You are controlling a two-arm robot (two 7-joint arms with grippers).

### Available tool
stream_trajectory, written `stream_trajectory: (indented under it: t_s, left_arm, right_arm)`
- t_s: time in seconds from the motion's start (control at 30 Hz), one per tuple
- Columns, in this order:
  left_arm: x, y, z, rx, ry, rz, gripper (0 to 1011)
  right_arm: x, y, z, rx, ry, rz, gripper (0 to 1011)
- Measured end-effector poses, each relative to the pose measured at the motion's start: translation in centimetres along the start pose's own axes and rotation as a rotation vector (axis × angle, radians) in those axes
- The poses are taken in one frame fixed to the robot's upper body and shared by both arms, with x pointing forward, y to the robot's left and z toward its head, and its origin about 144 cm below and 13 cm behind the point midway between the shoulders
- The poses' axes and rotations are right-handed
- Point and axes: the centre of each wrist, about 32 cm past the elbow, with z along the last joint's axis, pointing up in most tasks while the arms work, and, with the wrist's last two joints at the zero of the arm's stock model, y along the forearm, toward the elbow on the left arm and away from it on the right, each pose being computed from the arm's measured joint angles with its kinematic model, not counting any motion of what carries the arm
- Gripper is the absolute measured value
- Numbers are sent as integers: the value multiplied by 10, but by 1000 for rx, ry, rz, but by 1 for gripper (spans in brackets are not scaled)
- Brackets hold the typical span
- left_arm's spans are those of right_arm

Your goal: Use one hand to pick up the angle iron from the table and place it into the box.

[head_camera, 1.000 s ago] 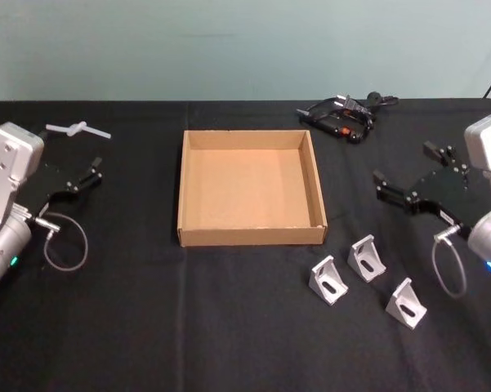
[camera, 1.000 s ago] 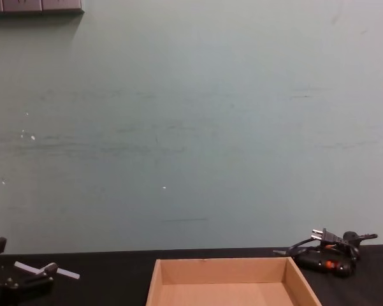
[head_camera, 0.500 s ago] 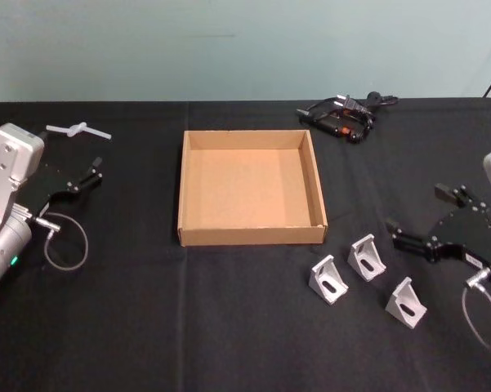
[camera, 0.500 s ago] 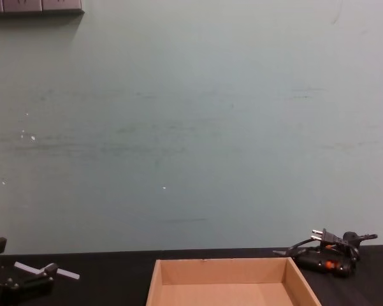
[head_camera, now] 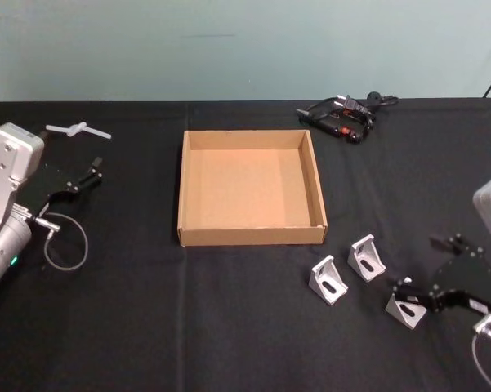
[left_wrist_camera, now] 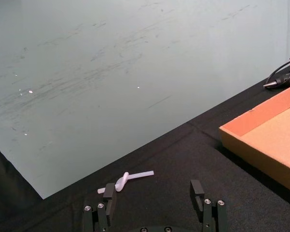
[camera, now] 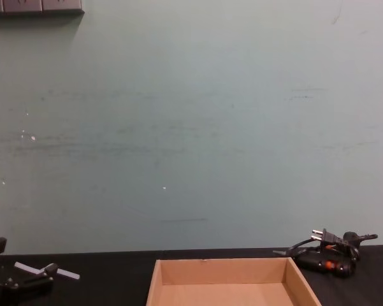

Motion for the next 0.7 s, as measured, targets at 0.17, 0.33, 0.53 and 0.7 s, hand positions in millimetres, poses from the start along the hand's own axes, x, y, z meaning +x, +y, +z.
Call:
stream_trajectory:
  t_s: [0.17, 0.33, 0.53, 0.7]
  left_arm:
    - [0, 0, 0, 0, 0, 0, 1005]
    - [0, 0, 0, 0, 0, 0, 1005]
    - [0, 0, 0, 0, 0, 0, 1005]
    - [0, 0, 0, 0, 0, 0, 1005]
  right_arm:
    - [-8, -5, -6, -18, 14, 18, 1004]
    - [-8, -9, -12, -24, 28, 18, 1004]
    - [-7, -9, -21, -45, 53, 17, 1004]
    - [-5, -3, -30, -50, 80, 30, 1004]
